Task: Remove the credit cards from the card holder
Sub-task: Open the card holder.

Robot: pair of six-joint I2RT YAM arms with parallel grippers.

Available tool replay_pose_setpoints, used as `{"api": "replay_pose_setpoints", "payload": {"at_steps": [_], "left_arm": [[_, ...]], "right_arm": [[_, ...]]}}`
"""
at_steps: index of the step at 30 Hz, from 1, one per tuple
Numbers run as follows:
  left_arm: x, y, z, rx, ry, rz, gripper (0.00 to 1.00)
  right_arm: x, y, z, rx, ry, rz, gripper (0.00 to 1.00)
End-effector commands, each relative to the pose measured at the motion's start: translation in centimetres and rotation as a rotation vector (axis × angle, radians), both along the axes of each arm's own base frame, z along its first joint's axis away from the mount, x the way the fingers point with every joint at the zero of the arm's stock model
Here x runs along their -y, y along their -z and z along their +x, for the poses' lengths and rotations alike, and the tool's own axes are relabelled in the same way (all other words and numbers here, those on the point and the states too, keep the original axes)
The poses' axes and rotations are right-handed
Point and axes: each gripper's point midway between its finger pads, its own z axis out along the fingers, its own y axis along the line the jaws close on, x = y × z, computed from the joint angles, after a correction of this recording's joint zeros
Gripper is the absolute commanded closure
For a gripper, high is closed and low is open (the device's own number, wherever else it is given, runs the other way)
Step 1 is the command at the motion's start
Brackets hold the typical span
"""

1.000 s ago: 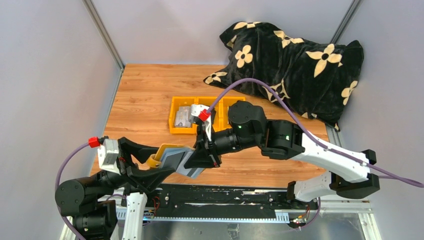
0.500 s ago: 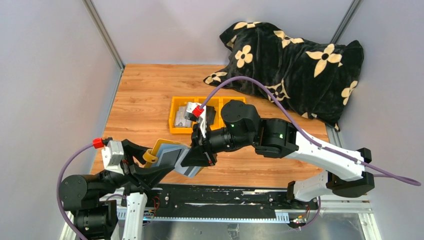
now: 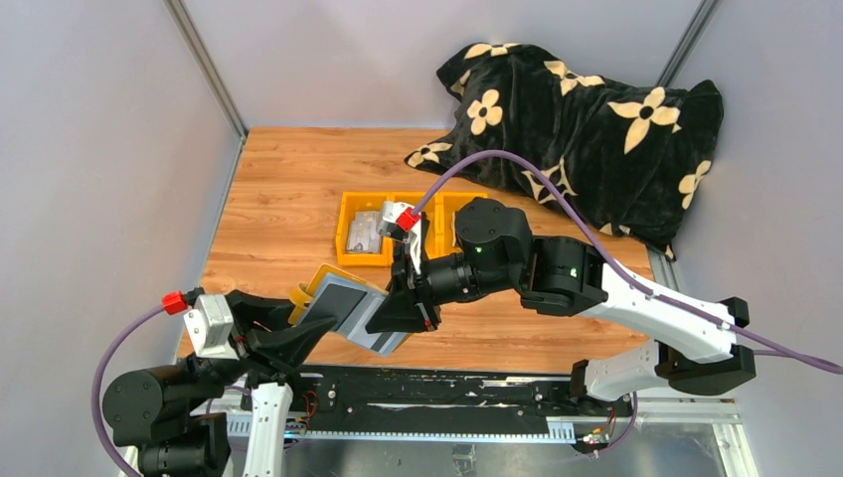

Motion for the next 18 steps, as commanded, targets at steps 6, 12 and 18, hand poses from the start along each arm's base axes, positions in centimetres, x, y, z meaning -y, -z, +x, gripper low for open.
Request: {"api": "replay_pose_setpoints", "payload": {"at_steps": [6, 12, 18], "left_arm": [[0.6, -1.8, -0.3, -0.082, 0.058, -0.136, 0.59], [0.8, -2.6, 0.6, -0.190, 0.126, -0.275, 0.59], [0.8, -3.2, 0.7, -0.212, 0.141, -0.319, 0.81]], "right_arm": [[0.9, -1.5, -0.9, -0.003, -0.049, 0.073, 1.00], [0.8, -1.6, -1.2, -0.007, -0.066, 0.086, 1.00], [1.0, -1.6, -1.2, -0.003, -0.065, 0.099, 1.00]]}}
